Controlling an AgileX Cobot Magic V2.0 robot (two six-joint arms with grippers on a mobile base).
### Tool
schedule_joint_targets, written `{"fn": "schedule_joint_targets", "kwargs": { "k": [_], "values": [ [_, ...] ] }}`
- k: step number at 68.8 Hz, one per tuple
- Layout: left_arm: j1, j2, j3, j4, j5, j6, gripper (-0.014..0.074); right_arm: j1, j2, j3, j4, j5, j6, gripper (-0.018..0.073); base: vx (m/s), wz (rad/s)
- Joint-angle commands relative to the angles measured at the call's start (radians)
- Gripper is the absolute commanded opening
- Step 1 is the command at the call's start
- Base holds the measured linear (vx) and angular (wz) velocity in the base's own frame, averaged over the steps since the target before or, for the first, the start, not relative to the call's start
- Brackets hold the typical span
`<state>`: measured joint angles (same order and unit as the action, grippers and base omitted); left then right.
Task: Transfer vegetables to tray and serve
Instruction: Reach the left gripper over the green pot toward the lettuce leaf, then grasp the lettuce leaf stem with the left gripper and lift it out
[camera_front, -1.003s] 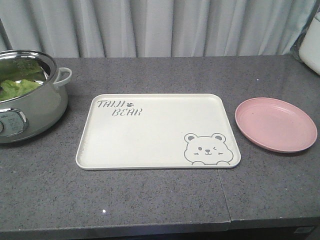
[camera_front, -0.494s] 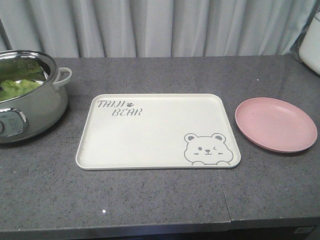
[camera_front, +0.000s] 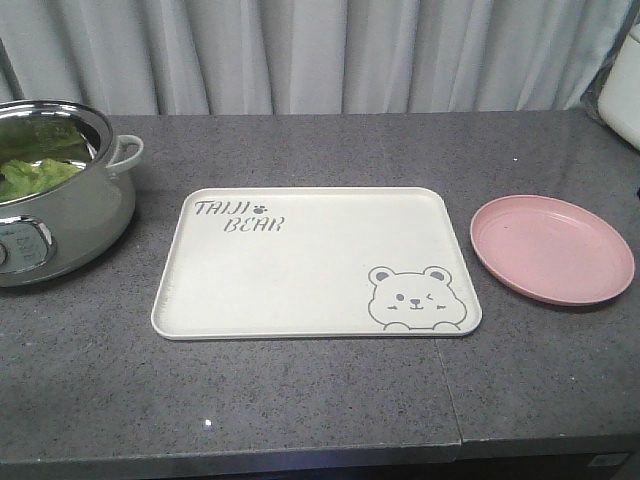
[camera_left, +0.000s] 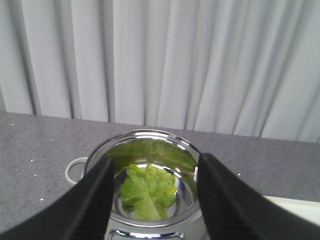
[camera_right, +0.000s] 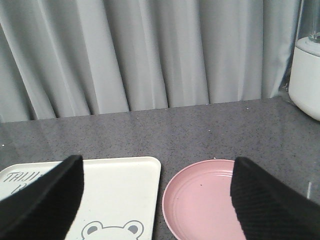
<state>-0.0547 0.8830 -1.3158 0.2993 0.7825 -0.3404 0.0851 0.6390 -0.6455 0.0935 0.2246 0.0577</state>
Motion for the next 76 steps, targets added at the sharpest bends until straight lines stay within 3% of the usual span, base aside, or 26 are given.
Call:
{"fn": "schedule_joint_targets", "kwargs": {
  "k": [1,18,28,35,44,60,76],
  "values": [
    [-0.001,0.146,-0.187,0.018,0.045,0.068,0.0381,-0.007,0.004,-0.035,-0.006,-0.070,-0.010,0.0570,0.00,0.00],
    [0.005,0.519,-0.599,0.019,0.308,0.157,0.0381,-0.007,0.004,-0.035,-0.006,-0.067,-0.010,0.0570,0.00,0.00],
    [0.053,0.694,-0.740,0.017,0.413,0.172,0.0381,-0.007,0.004,-0.035,-0.006,-0.058,-0.010,0.0570,0.00,0.00],
    [0.091,0.778,-0.755,0.001,0.422,0.171,0.0381,-0.007,0.004,-0.035,-0.006,-0.044,-0.010,0.0570,0.00,0.00],
    [0.138,0.871,-0.755,-0.118,0.413,0.209,0.0381,-0.007,0.004,-0.035,-0.006,-0.018,-0.010,0.0570,0.00,0.00],
    [0.168,1.007,-0.755,-0.247,0.397,0.250,0.0381,-0.007,0.004,-0.035,-0.006,0.028,-0.010,0.0570,0.00,0.00],
    [0.168,1.099,-0.755,-0.269,0.384,0.250,0.0381,-0.007,0.004,-0.035,-0.006,0.036,-0.010,0.0570,0.00,0.00]
  ]
}}
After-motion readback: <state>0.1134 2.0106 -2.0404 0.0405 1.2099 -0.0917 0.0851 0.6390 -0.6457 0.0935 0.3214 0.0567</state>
